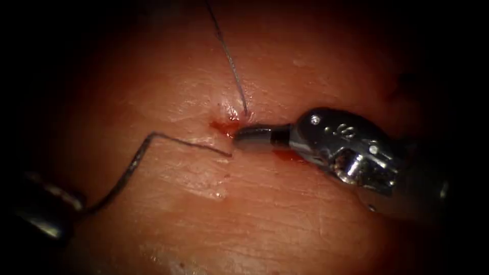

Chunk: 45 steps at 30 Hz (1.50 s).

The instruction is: Wound Closure

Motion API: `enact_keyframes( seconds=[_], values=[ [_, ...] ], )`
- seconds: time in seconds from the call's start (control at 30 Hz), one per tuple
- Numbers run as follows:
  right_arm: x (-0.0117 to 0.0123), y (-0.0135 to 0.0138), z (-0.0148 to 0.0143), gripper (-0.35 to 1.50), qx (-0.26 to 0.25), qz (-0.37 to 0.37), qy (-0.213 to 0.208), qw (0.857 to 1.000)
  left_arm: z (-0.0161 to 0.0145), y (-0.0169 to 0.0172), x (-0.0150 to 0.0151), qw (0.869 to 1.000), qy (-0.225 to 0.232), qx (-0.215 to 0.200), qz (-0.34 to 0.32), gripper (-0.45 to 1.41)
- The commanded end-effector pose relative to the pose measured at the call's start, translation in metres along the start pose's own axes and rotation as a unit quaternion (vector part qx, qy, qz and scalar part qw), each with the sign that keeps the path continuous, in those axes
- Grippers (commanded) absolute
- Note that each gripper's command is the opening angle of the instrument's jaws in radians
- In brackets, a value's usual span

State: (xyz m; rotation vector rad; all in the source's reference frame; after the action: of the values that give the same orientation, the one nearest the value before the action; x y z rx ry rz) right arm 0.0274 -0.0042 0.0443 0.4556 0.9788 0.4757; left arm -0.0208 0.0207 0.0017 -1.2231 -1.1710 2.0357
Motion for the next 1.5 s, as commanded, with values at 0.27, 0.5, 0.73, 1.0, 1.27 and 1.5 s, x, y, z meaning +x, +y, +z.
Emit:
enact_keyframes(
  seconds=[0.27, 0.5, 0.73, 1.0, 1.27, 1.5],
  values=[
    [-0.0005, 0.0, 0.0013, -0.35, 0.001, -0.002, -0.007, 1.0, 0.0005, -0.0026, 0.0001, 0.999, 0.013, 0.038, 0.019, -0.45],
    [-0.0007, -0.0001, 0.0012, -0.35, 0.002, -0.003, -0.007, 1.0, 0.0009, -0.0045, -0.0001, 0.997, 0.021, 0.068, 0.041, -0.45],
    [0.0016, 0.0008, -0.0014, 0.1, -0.031, 0.011, 0.012, 0.999, 0.0001, -0.0062, 0.0001, 0.992, 0.029, 0.098, 0.073, -0.45],
    [0.0018, 0.0004, -0.0022, 0.51, -0.031, 0.006, 0.012, 0.999, -0.0012, -0.0058, 0.0015, 0.987, 0.047, 0.124, 0.094, -0.45],
    [0.0024, -0.0011, -0.0016, 0.61, -0.022, 0.007, 0.01, 1.0, -0.0013, -0.0061, 0.0016, 0.983, 0.054, 0.132, 0.114, -0.45],
    [0.0024, -0.0014, -0.0005, 0.68, -0.023, 0.004, 0.014, 1.0, -0.0013, -0.0063, 0.0016, 0.98, 0.059, 0.139, 0.128, -0.45]
  ],
)
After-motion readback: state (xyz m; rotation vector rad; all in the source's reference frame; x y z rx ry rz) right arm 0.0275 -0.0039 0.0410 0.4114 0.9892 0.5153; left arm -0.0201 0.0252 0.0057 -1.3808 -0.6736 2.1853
